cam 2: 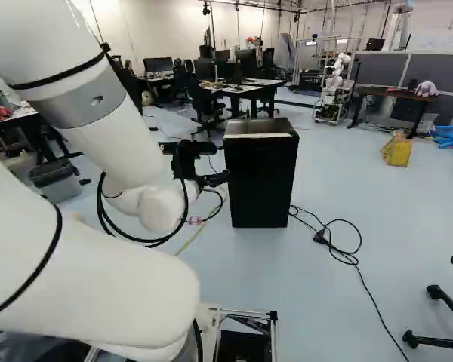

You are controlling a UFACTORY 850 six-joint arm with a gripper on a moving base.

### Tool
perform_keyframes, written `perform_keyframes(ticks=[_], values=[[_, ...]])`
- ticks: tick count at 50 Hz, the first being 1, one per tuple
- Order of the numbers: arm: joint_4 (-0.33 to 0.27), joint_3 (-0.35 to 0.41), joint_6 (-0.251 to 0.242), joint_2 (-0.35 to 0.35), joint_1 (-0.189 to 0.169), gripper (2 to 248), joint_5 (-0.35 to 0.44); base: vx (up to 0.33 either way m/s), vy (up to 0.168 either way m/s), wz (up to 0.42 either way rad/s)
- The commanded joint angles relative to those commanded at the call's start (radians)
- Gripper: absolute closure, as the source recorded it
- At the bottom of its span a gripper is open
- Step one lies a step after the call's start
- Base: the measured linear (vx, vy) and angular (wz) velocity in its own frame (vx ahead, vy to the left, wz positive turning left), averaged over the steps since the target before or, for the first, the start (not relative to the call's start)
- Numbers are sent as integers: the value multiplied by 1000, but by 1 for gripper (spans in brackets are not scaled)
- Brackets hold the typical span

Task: Grab a drink from the fridge

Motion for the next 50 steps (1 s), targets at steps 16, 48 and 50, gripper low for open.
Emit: perform_keyframes(ticks=[16, 48, 50], values=[[0, 0, 0, 0, 0, 3, 0, 61, 1, -3], [0, 0, 0, 0, 0, 3, 0, 83, 1, -4], [0, 0, 0, 0, 0, 3, 0, 100, -2, 4]])
